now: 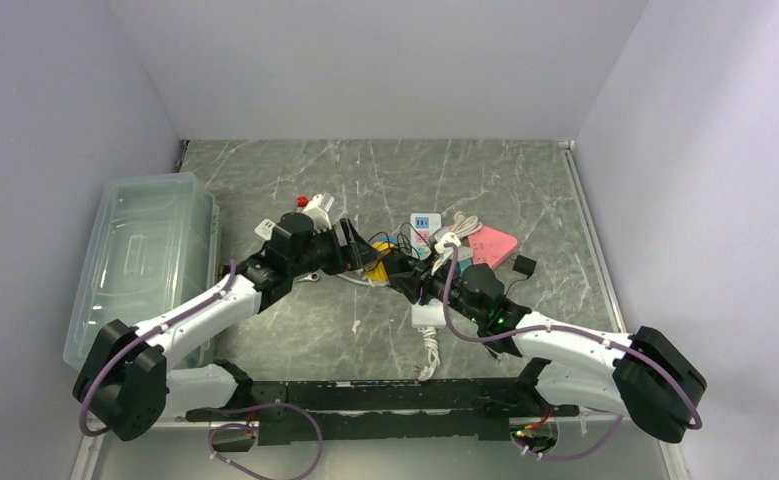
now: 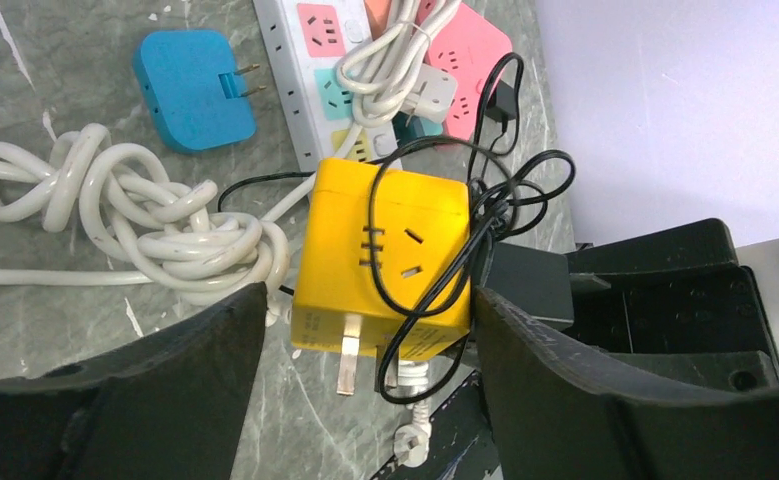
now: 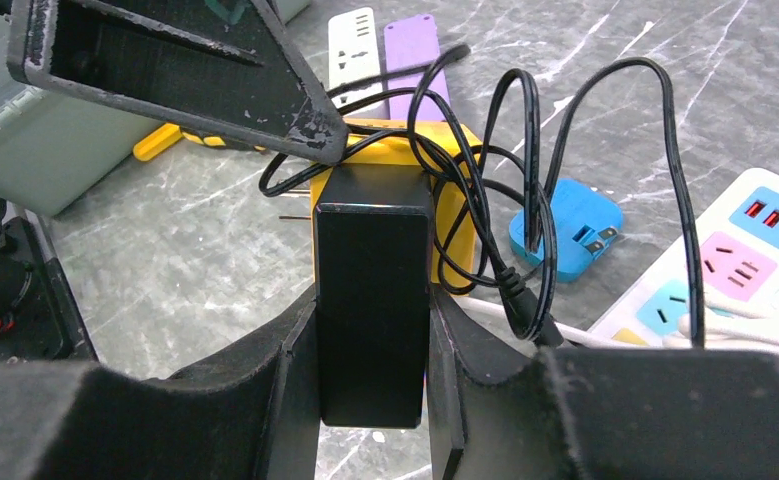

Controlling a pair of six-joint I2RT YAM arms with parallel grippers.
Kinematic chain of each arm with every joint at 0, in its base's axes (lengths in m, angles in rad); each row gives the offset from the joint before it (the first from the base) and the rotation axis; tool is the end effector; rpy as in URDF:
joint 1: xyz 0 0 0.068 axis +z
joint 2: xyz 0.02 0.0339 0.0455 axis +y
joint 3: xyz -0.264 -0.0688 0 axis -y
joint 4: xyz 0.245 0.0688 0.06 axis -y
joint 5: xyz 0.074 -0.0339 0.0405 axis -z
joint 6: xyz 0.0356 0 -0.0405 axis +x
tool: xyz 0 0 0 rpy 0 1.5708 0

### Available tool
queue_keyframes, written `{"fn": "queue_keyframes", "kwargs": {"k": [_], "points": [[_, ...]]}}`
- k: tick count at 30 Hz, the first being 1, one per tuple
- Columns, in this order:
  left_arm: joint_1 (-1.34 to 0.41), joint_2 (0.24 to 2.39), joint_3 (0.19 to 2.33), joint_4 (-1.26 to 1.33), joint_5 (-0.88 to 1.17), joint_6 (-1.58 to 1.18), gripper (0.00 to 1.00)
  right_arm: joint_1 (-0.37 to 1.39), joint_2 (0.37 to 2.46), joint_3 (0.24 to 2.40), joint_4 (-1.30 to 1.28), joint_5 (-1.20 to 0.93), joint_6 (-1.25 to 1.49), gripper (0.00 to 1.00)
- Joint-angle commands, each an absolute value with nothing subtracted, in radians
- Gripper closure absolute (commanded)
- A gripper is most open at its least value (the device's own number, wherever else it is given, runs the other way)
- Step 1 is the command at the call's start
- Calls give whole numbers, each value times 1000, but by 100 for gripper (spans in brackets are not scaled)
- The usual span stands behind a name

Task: Pull the plug off the socket
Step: Remove the plug from the socket.

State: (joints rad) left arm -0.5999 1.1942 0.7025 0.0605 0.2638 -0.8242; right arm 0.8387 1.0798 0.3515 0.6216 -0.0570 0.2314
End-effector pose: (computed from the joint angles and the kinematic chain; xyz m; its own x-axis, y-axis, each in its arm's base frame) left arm 0.2140 -0.1576 0.2509 -0.7779 -0.3265 -0.5370 0.2497 0.6235 -0.7408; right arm 0.1504 0.1704 0.2164 -0.2483 0.0663 -0.9664 -0.7433 0.6267 0.2339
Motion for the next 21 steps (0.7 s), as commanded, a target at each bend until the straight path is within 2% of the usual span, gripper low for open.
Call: {"fn": "queue_keyframes", "kwargs": {"k": [1,4,13,15,19,21], "points": [[-606,1219,716,128,264,-798,25,848,1041,390,793,-86,238,100],[-611,1231,719,135,277,-799,27,848,1039,388,794,-82,240,100],[-637,1244,714,163,310,-787,23,847,1043,394,788,-68,266,100],[-644,1247,712,168,313,-781,26,847,1049,399,783,-64,276,100],[-657,1237,702,176,311,-759,40,837,1053,401,788,-76,306,100],[-663,1231,693,179,304,-751,42,828,1055,403,788,-85,326,100]]}}
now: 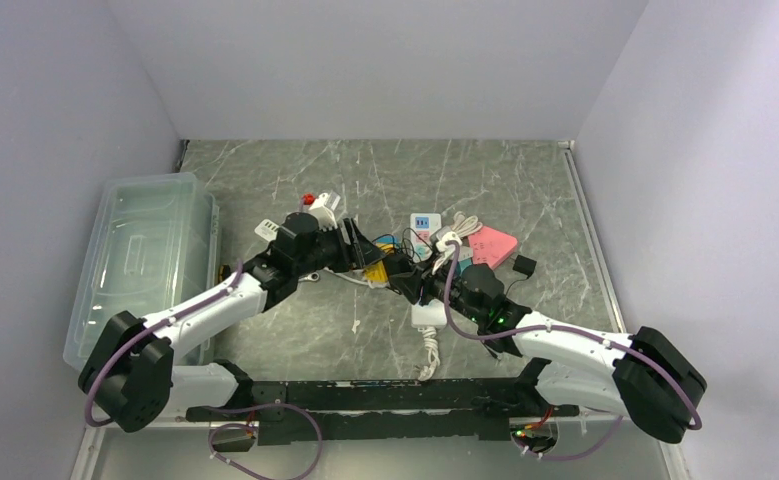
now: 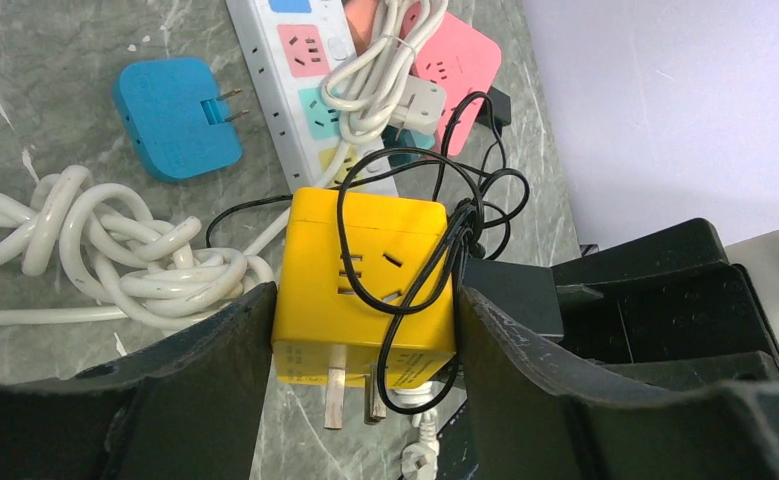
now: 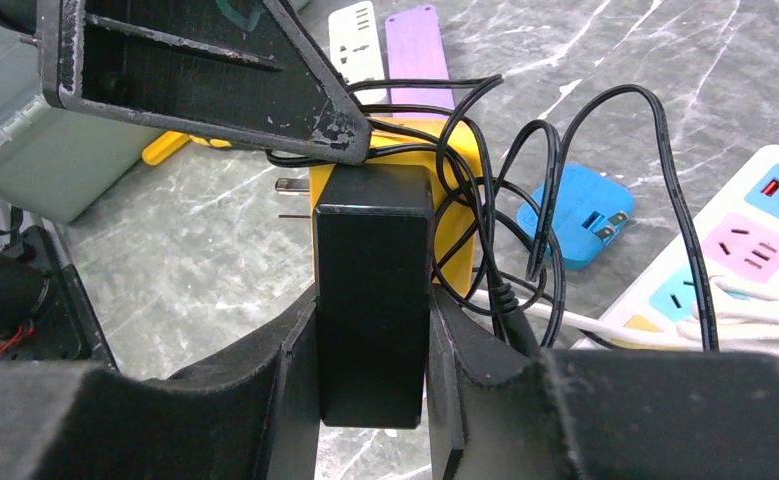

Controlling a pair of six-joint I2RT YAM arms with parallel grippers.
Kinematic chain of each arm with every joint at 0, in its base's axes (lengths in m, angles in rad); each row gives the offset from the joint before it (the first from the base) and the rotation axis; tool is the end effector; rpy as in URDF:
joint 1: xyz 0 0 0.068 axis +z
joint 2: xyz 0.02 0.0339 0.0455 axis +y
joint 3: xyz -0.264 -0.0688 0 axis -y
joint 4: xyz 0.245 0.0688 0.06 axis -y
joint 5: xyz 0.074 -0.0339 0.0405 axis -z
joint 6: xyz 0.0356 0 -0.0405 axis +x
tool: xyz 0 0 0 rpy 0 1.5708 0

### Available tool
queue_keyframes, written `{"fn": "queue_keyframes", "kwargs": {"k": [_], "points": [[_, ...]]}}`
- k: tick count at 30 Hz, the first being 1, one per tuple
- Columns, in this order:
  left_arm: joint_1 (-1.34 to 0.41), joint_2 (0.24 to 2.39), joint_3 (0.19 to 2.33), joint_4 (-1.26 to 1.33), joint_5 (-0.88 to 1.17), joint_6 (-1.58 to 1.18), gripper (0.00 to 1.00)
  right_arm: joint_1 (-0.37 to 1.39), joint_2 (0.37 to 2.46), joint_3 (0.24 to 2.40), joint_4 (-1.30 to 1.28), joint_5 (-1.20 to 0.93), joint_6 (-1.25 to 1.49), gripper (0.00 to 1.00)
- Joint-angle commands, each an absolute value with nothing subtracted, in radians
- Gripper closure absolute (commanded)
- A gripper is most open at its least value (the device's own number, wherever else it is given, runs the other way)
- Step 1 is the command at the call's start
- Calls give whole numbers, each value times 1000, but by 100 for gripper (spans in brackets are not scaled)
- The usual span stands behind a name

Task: Pull the plug off the socket
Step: Remove the plug from the socket.

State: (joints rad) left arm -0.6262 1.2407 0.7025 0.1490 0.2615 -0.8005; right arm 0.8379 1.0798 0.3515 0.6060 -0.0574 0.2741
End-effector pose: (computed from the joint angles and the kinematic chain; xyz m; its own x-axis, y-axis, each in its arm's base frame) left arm 0.2181 -0.1691 0.2481 -0.7595 -0.3063 -0.5739 0.3085 0.6070 -0.7323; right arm 0.1504 0.1701 0.2147 -0.2897 0.0820 -0.9536 -0.7289 0.6268 0.2754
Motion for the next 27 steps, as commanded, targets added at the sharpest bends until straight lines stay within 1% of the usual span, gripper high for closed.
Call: {"fn": "queue_keyframes", "kwargs": {"k": [1,5,7,9,12,14,16,20,25,27], "points": [[-667,1229,689,183,303,-749,42,822,1057,405,790,-97,333,100],[-679,1235,673,210,322,-742,52,797,1076,415,790,-137,373,100],[-688,1236,666,216,323,-733,53,775,1092,417,795,-170,402,100],[-692,1229,654,219,312,-725,57,741,1106,406,838,-232,455,100],[-692,1209,630,232,289,-718,66,690,1137,401,898,-339,512,100],[-693,1202,618,242,284,-718,70,684,1148,406,912,-362,517,100],[-693,1201,609,259,293,-724,77,684,1155,407,918,-367,521,100],[-695,1211,602,284,307,-740,92,712,1141,412,873,-302,483,100],[-695,1212,590,316,296,-753,99,817,1104,429,797,-126,385,100],[-696,1210,588,315,289,-755,100,848,1098,427,795,-73,369,100]]}}
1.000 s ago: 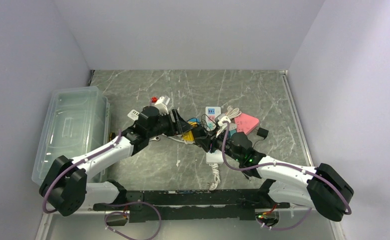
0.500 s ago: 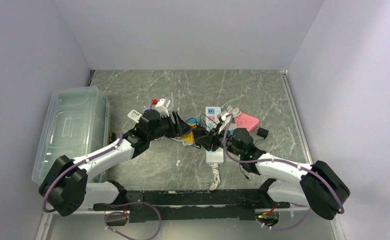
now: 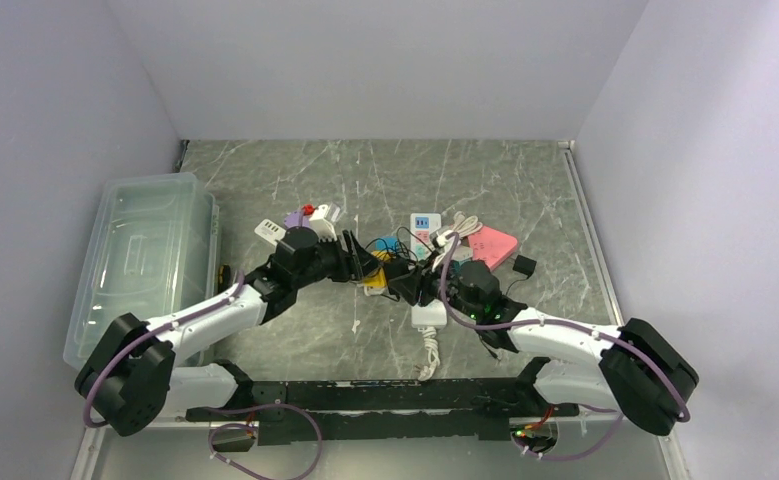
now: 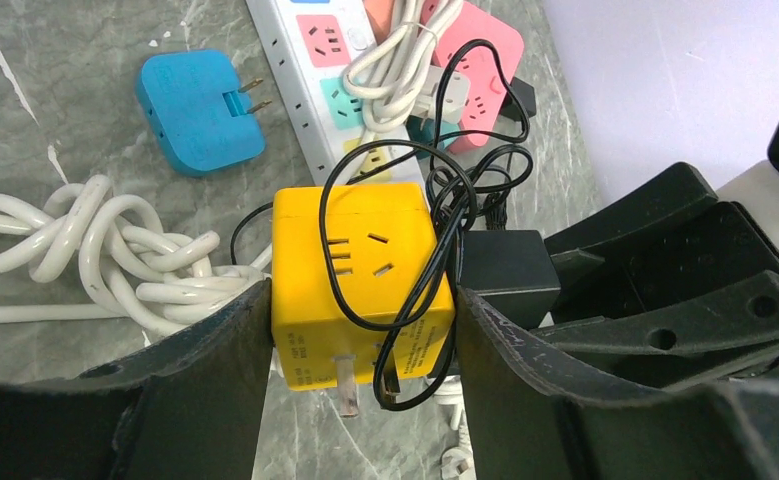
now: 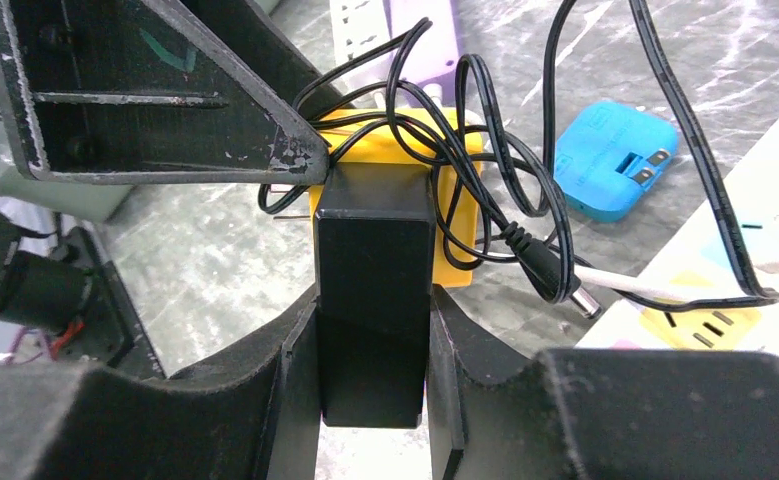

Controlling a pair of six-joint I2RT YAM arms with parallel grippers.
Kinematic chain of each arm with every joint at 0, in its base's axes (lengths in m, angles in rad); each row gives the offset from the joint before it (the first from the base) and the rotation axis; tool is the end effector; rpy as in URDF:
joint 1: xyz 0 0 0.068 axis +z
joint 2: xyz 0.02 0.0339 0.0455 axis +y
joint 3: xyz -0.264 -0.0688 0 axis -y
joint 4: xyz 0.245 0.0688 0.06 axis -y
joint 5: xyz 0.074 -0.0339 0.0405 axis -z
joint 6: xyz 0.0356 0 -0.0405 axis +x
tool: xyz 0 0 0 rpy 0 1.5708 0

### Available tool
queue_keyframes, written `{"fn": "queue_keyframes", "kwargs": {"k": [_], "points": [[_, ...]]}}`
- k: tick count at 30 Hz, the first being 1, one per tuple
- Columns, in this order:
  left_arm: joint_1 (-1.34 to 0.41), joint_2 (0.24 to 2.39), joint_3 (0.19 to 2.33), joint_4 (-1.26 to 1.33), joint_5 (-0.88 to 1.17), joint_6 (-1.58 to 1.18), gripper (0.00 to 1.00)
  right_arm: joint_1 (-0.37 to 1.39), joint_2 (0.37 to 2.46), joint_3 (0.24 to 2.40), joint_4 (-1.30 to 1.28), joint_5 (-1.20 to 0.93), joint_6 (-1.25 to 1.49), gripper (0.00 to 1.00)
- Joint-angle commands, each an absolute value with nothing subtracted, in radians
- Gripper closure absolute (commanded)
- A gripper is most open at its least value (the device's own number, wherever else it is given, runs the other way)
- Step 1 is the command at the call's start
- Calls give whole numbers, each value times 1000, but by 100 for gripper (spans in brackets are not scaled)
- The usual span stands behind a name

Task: Pull the plug off the socket
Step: Remove the plug from the socket.

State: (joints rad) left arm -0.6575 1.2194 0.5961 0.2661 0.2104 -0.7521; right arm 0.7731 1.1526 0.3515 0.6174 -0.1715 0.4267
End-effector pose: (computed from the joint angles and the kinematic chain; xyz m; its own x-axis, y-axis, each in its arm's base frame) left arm 0.2052 -0.1679 0.2290 -0.7162 -0.2911 -0.6343 0.3605 0.6239 -0.6934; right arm 0.1630 0.1675 0.2006 -0.4535 0.1273 -0.8821 -0.6816 0.5881 0.4353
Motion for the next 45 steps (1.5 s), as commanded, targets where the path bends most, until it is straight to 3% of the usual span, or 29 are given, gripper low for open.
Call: {"fn": "queue_keyframes", "kwargs": {"k": [1,6,10,21,28,39,45], "points": [[-696,1206,586,310,281,-758,100,869,1094,427,791,-39,358,100],[-696,1167,560,311,219,-779,100,965,1075,438,753,134,279,100],[-695,1152,552,316,208,-773,100,978,1082,444,748,150,288,100],[-696,1146,547,263,174,-719,100,846,1025,376,921,-190,463,100],[-696,1145,535,261,168,-722,100,832,1040,380,929,-223,470,100],[-696,1147,538,236,111,-804,100,1087,1026,424,798,238,207,100],[-696,1154,540,234,107,-807,100,1144,1040,433,805,318,180,100]]}}
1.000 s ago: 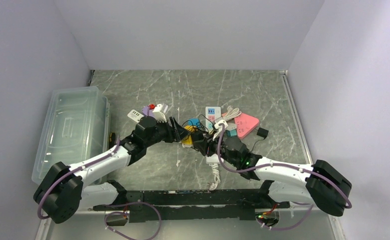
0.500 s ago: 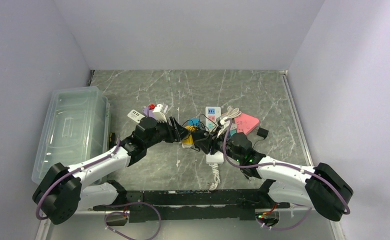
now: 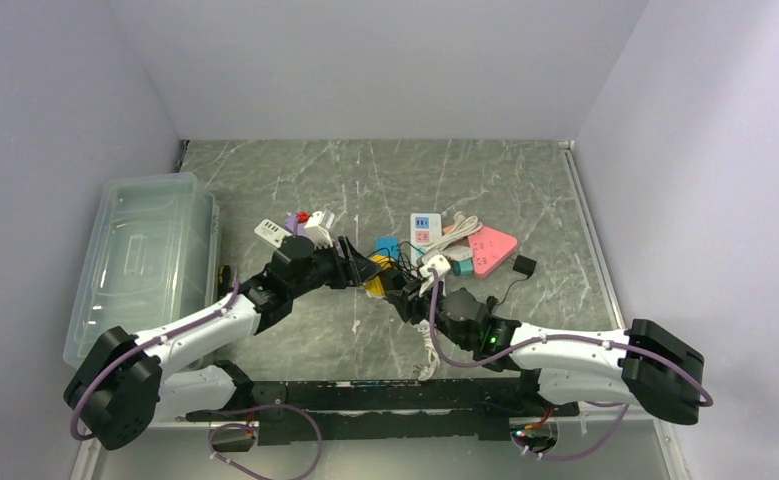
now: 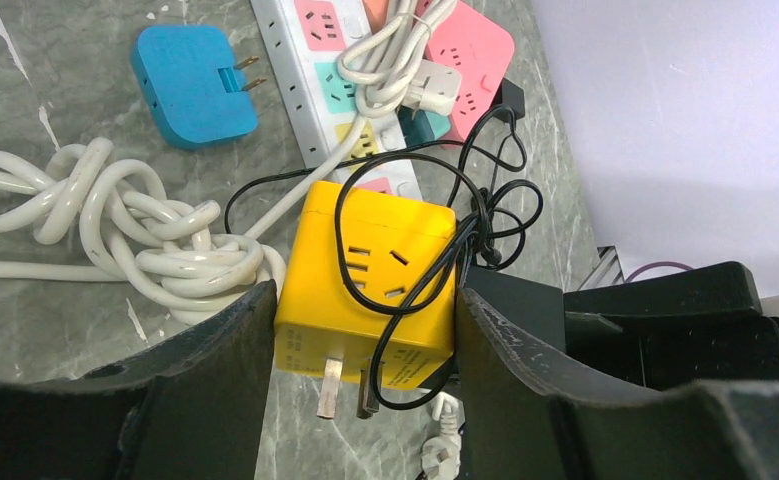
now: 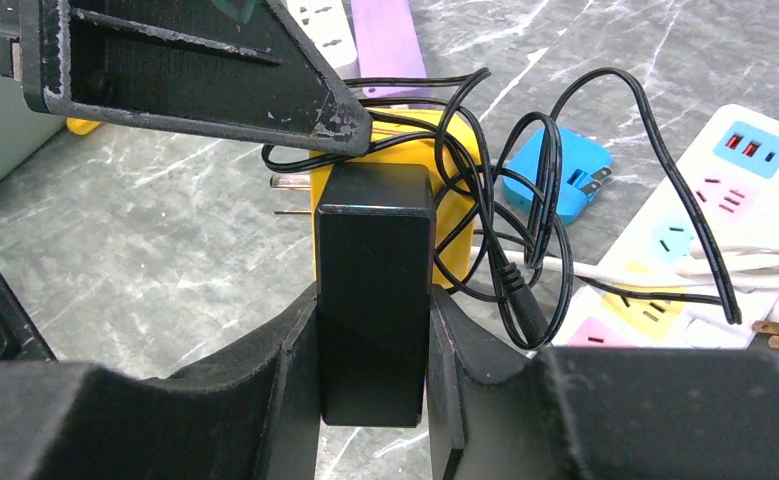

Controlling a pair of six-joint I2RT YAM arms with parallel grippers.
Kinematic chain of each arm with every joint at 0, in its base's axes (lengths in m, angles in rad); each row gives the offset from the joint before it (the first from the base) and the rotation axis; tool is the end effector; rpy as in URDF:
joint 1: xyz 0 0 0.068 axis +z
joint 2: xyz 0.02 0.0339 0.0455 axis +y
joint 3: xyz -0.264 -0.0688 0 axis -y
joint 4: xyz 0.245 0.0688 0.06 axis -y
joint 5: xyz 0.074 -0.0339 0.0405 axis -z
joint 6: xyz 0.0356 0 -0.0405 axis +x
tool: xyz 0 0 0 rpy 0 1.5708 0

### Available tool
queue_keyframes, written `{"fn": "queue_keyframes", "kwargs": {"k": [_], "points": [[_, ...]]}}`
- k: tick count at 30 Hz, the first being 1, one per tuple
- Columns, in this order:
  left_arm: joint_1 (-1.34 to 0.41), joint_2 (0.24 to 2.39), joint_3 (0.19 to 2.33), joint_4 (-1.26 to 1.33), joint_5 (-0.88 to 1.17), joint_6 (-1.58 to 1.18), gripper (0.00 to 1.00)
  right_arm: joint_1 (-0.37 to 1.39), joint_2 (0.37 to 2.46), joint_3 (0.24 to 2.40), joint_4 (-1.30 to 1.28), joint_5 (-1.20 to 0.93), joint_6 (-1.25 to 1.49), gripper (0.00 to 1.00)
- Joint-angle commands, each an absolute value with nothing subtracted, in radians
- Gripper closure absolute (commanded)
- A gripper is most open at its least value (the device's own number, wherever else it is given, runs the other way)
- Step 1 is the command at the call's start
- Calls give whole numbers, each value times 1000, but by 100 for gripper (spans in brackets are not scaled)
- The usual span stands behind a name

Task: Pull the plug off the socket
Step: Remove the plug from the socket.

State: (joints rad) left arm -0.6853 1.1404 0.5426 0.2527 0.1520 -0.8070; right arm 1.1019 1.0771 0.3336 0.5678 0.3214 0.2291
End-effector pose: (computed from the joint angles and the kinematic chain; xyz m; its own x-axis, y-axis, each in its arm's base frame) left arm 0.1893 -0.1617 0.2282 -0.7127 -0.3395 -0.6139 0.3199 0.6216 -0.7151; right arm 0.1103 0.1929 0.2055 -0.2372 0.0085 -0.9714 -0.6695 0.7232 0.1698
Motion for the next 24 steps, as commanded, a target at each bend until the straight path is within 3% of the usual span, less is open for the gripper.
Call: {"fn": "queue_keyframes", "kwargs": {"k": [1,12,19,24], "points": [[-696,1154,538,237,108,-806,100,1142,1037,433,800,314,191,100],[-696,1160,491,335,155,-769,100,907,986,399,825,31,492,100],[-696,1172,483,324,139,-774,100,909,983,411,820,24,463,100],[-696,1182,499,284,108,-798,100,1008,977,419,788,144,335,100]]}}
